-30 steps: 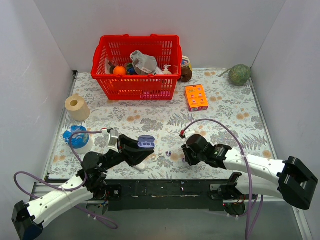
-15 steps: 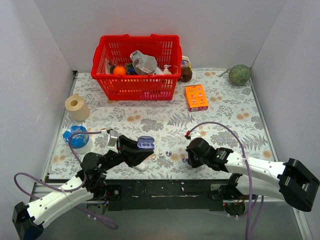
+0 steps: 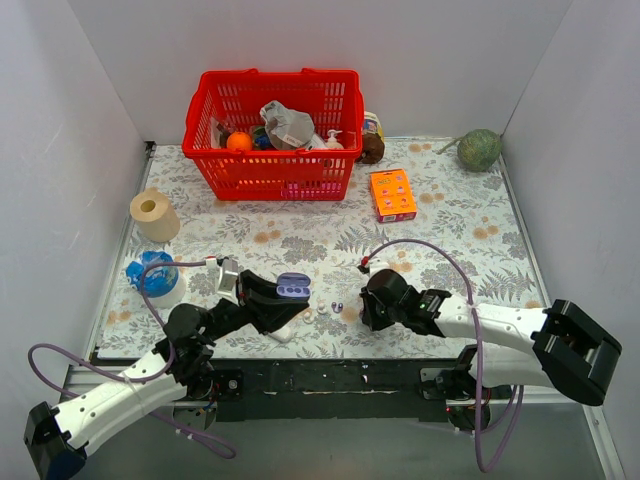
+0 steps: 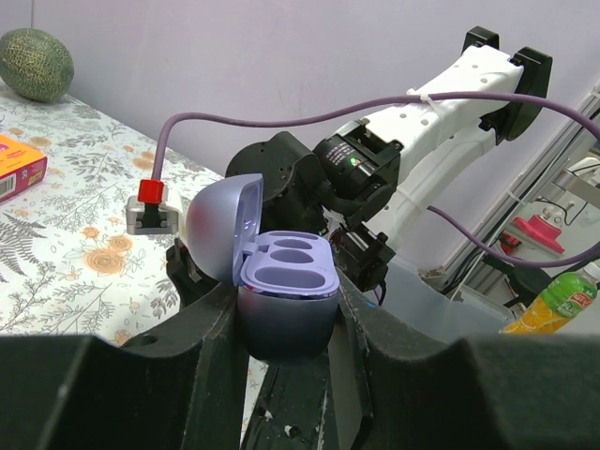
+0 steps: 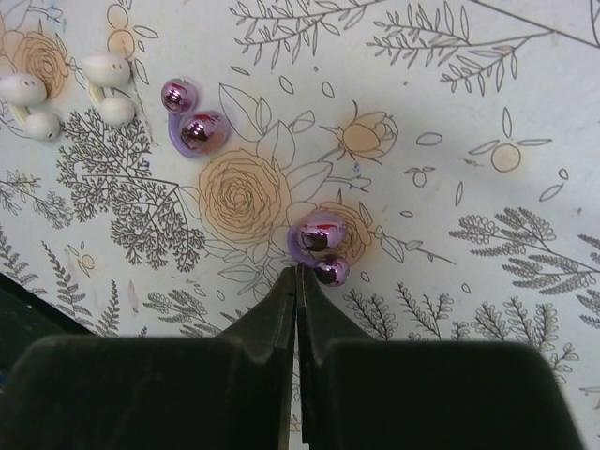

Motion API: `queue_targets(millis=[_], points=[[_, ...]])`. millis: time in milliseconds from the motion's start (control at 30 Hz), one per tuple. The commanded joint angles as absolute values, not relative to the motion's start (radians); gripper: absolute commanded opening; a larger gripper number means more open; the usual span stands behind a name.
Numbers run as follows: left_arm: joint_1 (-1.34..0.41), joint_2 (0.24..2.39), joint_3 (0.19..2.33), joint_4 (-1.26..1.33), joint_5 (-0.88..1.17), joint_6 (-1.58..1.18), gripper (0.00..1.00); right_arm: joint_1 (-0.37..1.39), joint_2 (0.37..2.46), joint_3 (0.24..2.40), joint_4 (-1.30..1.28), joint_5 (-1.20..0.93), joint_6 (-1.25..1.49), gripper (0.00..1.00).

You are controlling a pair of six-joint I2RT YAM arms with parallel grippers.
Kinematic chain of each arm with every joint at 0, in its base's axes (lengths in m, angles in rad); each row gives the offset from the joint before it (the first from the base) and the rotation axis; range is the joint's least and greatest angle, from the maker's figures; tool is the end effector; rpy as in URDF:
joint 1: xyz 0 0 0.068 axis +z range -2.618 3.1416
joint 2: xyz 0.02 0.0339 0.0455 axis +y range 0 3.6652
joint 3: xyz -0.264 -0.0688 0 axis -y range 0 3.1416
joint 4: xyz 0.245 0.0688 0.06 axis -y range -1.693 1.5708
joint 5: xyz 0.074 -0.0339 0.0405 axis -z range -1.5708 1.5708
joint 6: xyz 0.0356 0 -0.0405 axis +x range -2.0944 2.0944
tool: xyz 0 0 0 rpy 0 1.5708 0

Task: Insert the wireless bluetooth earbuds into the charging case
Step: Pick up the earbud from the center of the board.

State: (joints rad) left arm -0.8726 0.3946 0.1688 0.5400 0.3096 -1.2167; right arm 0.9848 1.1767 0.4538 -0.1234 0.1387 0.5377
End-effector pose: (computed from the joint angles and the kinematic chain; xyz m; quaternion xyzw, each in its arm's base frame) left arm 0.0760 -0.1074 0.2520 0.0235 0.5935 -0.7368 0.3231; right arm 0.1227 0.1760 0.1584 -0.1829 0.9151 0.1970 0.3006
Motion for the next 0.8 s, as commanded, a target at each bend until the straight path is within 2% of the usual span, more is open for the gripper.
queue_targets(millis=[0, 133, 233, 267, 367, 533, 767], points=[[-0.868, 0.406, 0.152, 0.558, 0.319, -1.224, 0.00, 0.988, 1.235, 0.492, -0.112, 0.135, 0.514, 0.06], [-0.870, 0.410, 0.158, 0.557, 0.324, -1.221, 0.00, 0.988, 1.192, 0.522, -0.146, 0.143, 0.488, 0.07], [-0.868, 0.414, 0.156, 0.561, 0.328, -1.220, 0.00, 0.991, 1.126, 0.525, -0.169, 0.135, 0.446, 0.23], [-0.868, 0.414, 0.155, 0.566, 0.330, -1.220, 0.00, 0.991, 1.114, 0.525, -0.175, 0.135, 0.440, 0.33], [-0.870, 0.420, 0.150, 0.580, 0.330, -1.223, 0.00, 0.992, 1.086, 0.531, -0.178, 0.140, 0.417, 0.43], [-0.868, 0.422, 0.143, 0.588, 0.328, -1.227, 0.00, 0.992, 1.152, 0.577, -0.173, 0.135, 0.411, 0.48], [-0.870, 0.408, 0.155, 0.560, 0.328, -1.226, 0.00, 0.991, 1.247, 0.601, -0.155, 0.130, 0.413, 0.48]])
